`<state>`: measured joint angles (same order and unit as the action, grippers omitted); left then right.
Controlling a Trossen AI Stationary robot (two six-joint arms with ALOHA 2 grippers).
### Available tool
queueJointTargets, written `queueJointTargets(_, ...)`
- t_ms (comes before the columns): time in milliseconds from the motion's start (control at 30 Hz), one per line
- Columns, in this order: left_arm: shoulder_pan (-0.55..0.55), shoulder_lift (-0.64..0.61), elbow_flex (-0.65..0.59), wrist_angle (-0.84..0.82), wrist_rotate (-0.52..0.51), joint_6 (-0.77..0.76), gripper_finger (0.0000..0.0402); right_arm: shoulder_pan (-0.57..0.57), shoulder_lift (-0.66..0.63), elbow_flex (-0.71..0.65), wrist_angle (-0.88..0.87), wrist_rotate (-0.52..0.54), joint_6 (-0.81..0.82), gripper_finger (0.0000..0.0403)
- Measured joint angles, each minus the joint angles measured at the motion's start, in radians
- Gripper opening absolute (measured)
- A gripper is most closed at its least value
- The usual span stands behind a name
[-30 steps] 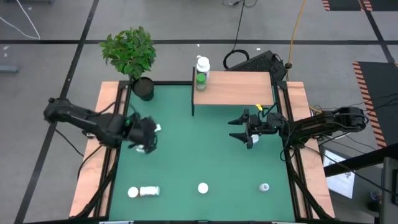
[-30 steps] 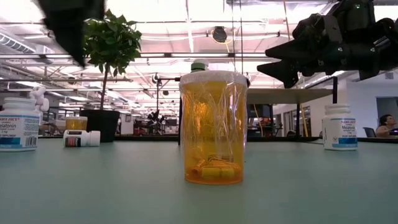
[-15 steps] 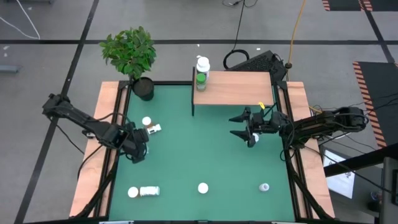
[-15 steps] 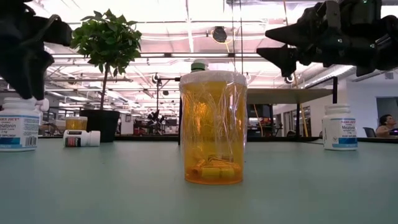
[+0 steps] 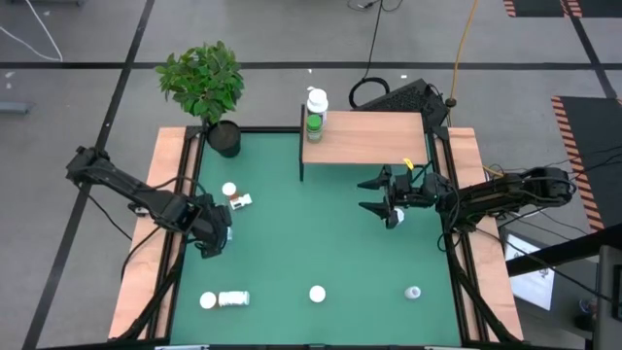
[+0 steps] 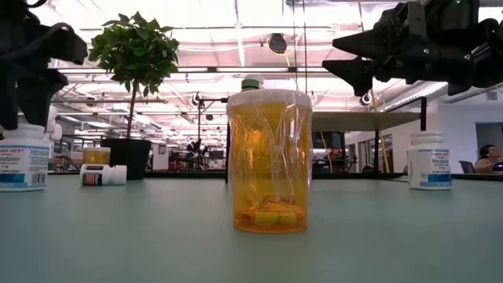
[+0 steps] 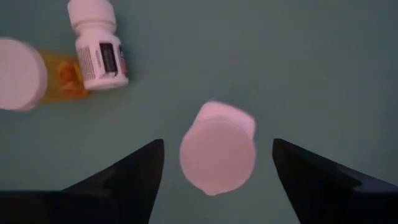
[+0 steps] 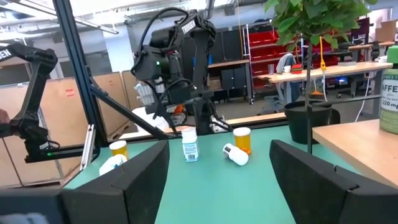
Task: Pick and place medicine bottles onto shelf by color
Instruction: Put the middle white blue medicine bottle on the shelf
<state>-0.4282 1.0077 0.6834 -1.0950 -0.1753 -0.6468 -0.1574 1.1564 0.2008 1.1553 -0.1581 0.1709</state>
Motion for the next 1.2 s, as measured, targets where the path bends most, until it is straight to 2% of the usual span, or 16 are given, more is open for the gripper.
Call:
queueJointTargets(200,0.0,0.0,-0.054,0.006,0.041,-0.055,0.0229,0.0,0.0,0.0,0.0,0.0,0.0,0.0274)
queueJointTargets(367,0.002,-0.001,-0.07,0.069,0.042,-0.043,0.0183,0.0,0.0,0.0,0.0,0.0,0.0,0.0274)
queueJointTargets(567,0.002,0.0,-0.061,0.132,0.045,-0.03,0.0161,0.0,0.0,0.0,0.021,-0.002,0.0,0.0274)
queueJointTargets(700,0.002,0.0,-0.061,0.195,0.044,-0.029,0.018,0.0,0.0,0.0,0.016,-0.003,0.0,0.0274)
queueJointTargets(1033,0.002,0.0,-0.06,0.294,0.027,0.025,0.0293,0.0,0.0,0.0,0.006,-0.003,-0.004,0.0274)
queueJointTargets(1200,0.002,0.0,-0.06,0.315,-0.02,0.05,0.0308,0.0,0.0,0.0,0.006,-0.003,-0.004,0.0274)
